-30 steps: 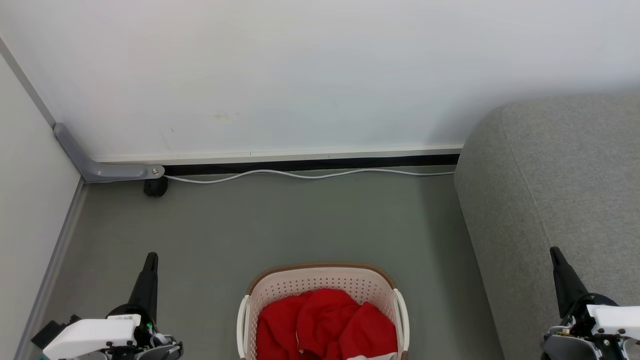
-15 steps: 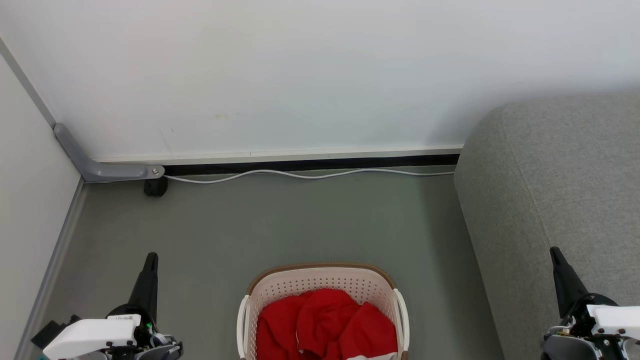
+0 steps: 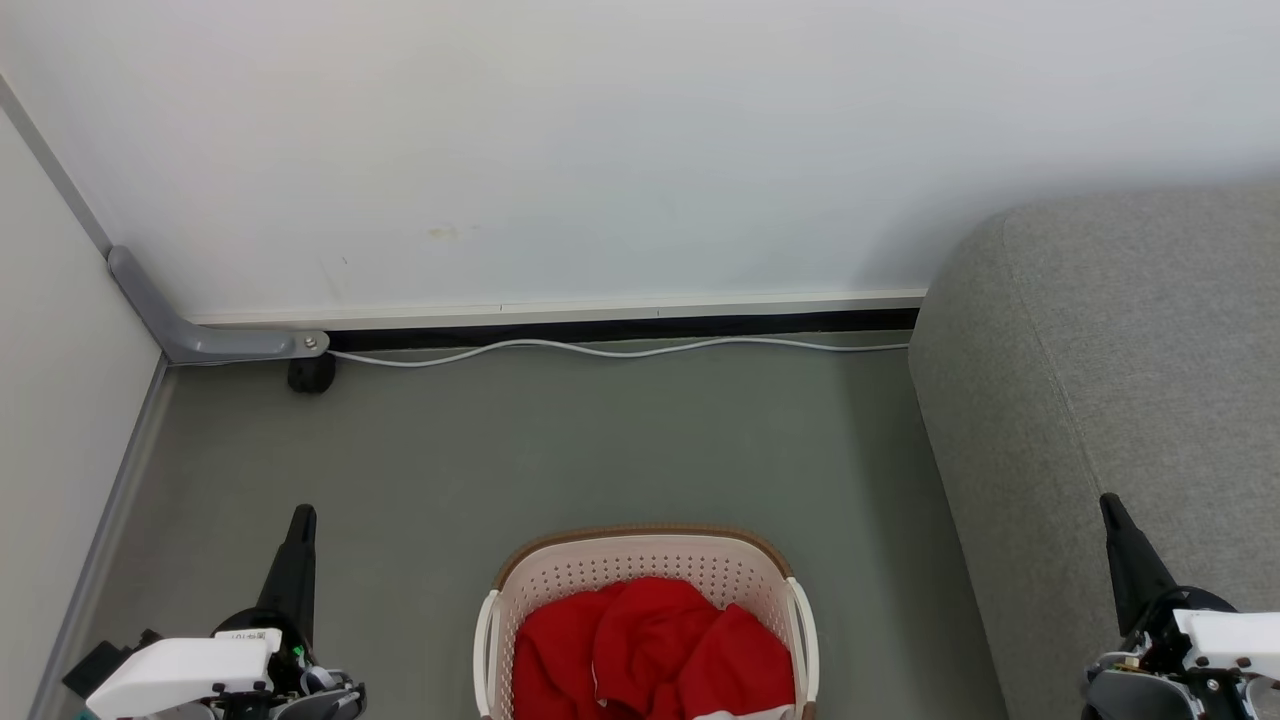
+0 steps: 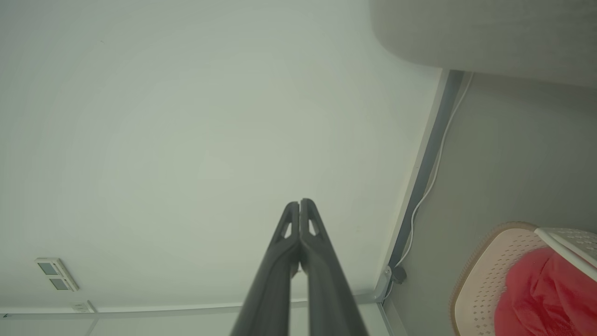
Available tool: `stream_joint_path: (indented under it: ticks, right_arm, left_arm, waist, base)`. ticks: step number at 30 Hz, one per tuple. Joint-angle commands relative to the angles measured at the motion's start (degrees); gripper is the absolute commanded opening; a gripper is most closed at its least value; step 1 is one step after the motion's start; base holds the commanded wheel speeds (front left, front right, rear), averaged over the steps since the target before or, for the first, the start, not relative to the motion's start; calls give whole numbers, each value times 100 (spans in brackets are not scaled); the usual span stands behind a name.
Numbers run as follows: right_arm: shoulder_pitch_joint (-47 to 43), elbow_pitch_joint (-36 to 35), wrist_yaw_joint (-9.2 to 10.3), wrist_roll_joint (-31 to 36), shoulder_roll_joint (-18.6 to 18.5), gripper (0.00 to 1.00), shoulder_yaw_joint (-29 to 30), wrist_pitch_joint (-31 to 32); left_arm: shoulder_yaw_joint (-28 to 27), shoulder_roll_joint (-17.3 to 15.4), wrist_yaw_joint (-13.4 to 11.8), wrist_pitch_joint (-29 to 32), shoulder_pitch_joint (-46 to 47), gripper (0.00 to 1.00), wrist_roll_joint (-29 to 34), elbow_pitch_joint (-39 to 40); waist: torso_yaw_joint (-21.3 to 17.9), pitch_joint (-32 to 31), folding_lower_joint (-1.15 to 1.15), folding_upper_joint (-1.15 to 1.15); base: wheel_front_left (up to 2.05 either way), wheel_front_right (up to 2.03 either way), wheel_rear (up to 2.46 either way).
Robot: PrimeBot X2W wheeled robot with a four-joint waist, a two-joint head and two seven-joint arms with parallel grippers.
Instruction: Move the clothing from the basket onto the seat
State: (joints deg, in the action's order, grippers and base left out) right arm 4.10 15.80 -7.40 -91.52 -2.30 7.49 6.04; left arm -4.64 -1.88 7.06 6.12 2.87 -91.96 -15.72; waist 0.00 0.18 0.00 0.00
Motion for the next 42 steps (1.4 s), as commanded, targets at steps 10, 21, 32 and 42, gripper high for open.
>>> stream_joint_path:
  ticks: [10,21,32,42]
  right_arm:
    - [209,-178,-9,-66,-57,0,-99,43]
    - [209,-178,-9,-66,-57,0,-99,43]
    - [1,-1,0,0,0,100,0,0]
    - [-3,201,0,45,59,100,-114,-66]
  left_arm:
    - [-185,-99,43,34,331,0,-23,169]
    - [-185,-99,43,34,331,0,-23,169]
    - [0,0,0,0,2,100,0,0]
    - [33,79,-4,-76,-7,100,23,-253]
  waist:
    - [0,0,0,0]
    - [0,0,0,0]
    - [0,0,0,0]
    - [-2,3,13,0]
  base:
    - [0,0,0]
    - [0,0,0]
    - [0,0,0]
    - [0,0,0]
